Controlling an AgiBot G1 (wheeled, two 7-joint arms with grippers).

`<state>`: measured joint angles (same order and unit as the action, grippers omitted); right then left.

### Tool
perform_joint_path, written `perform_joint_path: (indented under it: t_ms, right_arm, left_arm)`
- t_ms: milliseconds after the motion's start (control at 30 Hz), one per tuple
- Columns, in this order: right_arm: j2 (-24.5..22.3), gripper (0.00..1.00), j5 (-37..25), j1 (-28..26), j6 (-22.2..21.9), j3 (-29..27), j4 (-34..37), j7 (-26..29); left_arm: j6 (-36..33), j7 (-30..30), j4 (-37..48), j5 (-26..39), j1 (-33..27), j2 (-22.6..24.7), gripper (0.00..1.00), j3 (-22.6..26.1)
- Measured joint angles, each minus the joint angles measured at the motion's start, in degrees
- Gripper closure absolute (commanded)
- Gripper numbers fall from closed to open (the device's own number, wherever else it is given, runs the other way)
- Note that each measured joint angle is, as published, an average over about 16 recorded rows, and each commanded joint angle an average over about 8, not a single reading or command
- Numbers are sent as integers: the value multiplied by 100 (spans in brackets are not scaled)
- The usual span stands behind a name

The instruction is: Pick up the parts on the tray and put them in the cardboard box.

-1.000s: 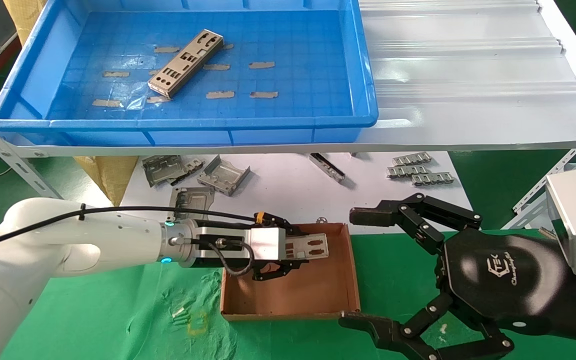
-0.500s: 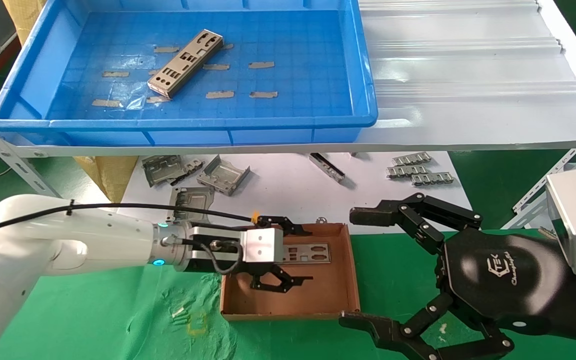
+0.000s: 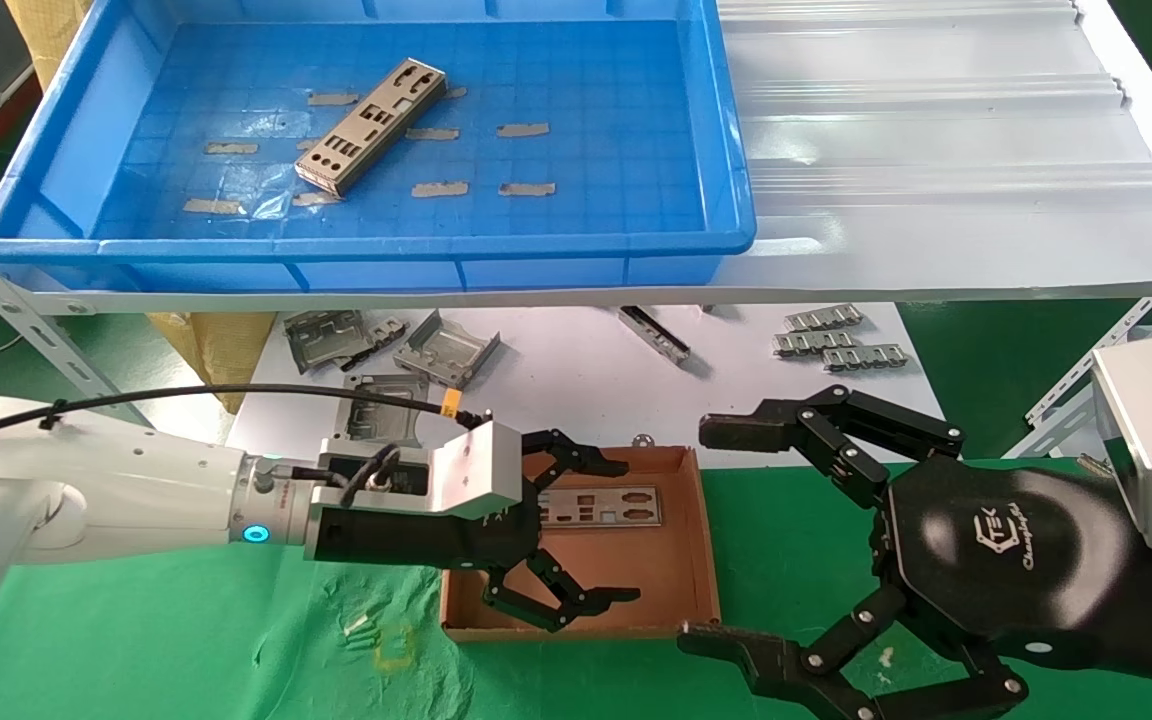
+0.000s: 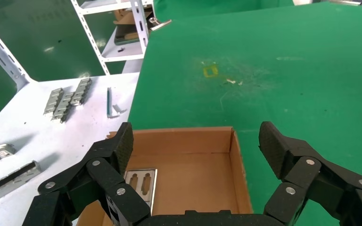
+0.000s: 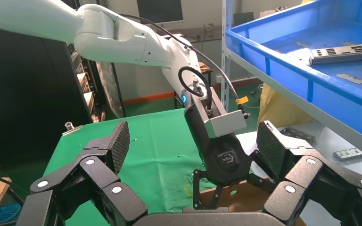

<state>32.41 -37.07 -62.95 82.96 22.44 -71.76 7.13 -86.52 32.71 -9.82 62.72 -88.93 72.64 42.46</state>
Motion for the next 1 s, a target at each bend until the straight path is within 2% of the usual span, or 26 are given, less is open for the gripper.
perform_joint_path:
  t_ms: [367, 1000]
  right_arm:
    - [0, 0, 0, 0, 0, 0, 1, 0]
    - [0, 0, 0, 0, 0, 0, 1, 0]
  left_arm:
    - [64, -300, -503, -143, 213, -280, 0, -200]
    - [67, -1651, -2463, -793, 1055, -1443, 0, -1016]
